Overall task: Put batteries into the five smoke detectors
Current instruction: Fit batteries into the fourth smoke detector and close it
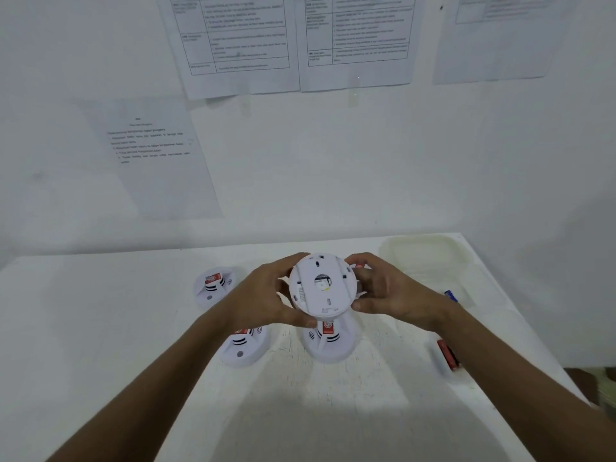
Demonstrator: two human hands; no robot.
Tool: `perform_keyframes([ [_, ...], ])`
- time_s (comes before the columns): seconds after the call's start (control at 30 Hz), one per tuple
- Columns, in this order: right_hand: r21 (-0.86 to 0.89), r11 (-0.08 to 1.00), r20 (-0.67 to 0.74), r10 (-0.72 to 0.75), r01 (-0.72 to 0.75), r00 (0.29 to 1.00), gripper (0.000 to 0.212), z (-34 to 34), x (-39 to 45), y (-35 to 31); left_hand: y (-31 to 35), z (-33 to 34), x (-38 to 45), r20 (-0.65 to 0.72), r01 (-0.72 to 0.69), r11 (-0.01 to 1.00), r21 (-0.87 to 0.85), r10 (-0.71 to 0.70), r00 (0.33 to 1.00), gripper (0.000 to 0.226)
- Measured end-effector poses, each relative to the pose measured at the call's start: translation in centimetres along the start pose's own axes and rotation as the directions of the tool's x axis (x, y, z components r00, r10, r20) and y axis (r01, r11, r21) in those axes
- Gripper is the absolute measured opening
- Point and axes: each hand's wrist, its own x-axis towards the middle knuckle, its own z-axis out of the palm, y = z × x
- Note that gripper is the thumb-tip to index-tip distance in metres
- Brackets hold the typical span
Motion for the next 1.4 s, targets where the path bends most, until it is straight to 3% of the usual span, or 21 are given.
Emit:
perform_keyframes([
  [0.07, -0.064, 0.998, -0.04, -0.03, 0.027, 0.999, 0.062, 0.4, 0.1, 0.1, 0.1, 0.3, -0.1, -0.076, -0.018, 1.0, -0.017, 0.016, 0.997, 0.078],
  [0.27, -0.085, 0.996, -0.064, 0.009, -0.014, 0.998, 0.101, 1.3, 0.4, 0.8, 0.0, 2.7, 0.3, -0.228, 0.012, 0.995, -0.099, -0.035, 0.973, 0.071],
  [0.37, -0.064, 0.998, -0.085, -0.03, 0.024, 0.996, 0.093, 0.8, 0.7, 0.5, -0.3, 2.6, 0.5, -0.16, 0.01, 0.998, -0.068, -0.021, 0.987, 0.076],
  [0.43, -0.016, 0.999, -0.092, 0.027, -0.028, 0.995, 0.097, 0.3, 0.6, 0.4, -0.5, 2.2, 0.4, -0.136, 0.043, 0.991, -0.123, -0.059, 0.989, 0.075],
  [0.6, 0.007, 0.998, -0.095, -0.054, 0.055, 0.994, 0.079, 0.2, 0.6, 0.4, -0.6, 2.2, 0.5, -0.227, 0.127, 0.989, -0.075, -0.141, 0.964, 0.065],
  [0.73, -0.012, 0.994, -0.041, -0.108, 0.107, 0.993, 0.092, 0.9, 0.8, 0.0, -0.4, 3.0, 0.5, -0.326, 0.16, 0.987, -0.024, -0.159, 0.932, 0.066],
  [0.87, -0.009, 0.995, -0.098, -0.096, 0.095, 0.991, 0.094, 0.5, 0.7, -0.1, -0.3, 2.8, 0.5, -0.249, 0.122, 0.99, -0.074, -0.137, 0.959, 0.065],
  [1.03, -0.016, 0.997, -0.012, -0.081, 0.08, 0.997, 0.094, -0.4, 0.2, -0.6, 0.5, 1.5, 0.7, -0.117, 0.117, 0.991, -0.069, -0.125, 0.985, 0.081],
  [1.1, 0.0, 0.998, -0.008, -0.066, 0.066, 0.998, 0.095, -0.4, 0.3, -0.5, 0.8, 1.2, 0.8, -0.083, 0.103, 0.993, -0.061, -0.108, 0.991, 0.077],
  [1.4, -0.016, 0.995, -0.062, -0.098, 0.098, 0.993, 0.1, 0.5, 0.9, 0.1, 1.8, 1.2, 1.0, -0.139, 0.11, 0.993, 0.034, -0.104, 0.985, 0.054],
])
